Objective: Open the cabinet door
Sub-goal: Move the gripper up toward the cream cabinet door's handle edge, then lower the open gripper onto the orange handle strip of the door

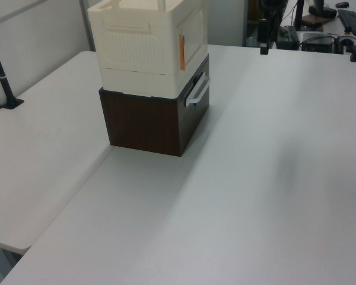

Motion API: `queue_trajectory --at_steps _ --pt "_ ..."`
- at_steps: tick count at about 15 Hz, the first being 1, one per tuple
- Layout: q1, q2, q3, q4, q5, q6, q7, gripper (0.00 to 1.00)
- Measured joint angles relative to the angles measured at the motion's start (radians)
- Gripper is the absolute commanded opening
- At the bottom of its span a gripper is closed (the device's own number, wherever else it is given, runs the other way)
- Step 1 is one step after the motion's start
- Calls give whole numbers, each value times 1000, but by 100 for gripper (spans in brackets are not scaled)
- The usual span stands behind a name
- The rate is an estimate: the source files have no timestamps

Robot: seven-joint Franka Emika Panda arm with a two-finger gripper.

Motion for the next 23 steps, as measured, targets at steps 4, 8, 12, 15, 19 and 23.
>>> queue_trajectory --at_steps 4,8,12,15,19,23 --pt "5 20 6 0 1 3 0 100" --pt "18 28 8 0 1 14 0 100" --pt "26 28 8 2 1 66 0 100" --pt "48 27 9 24 2 132 0 100" --pt "69 27 10 45 14 266 3 100" --pt "89 54 11 46 40 378 6 100"
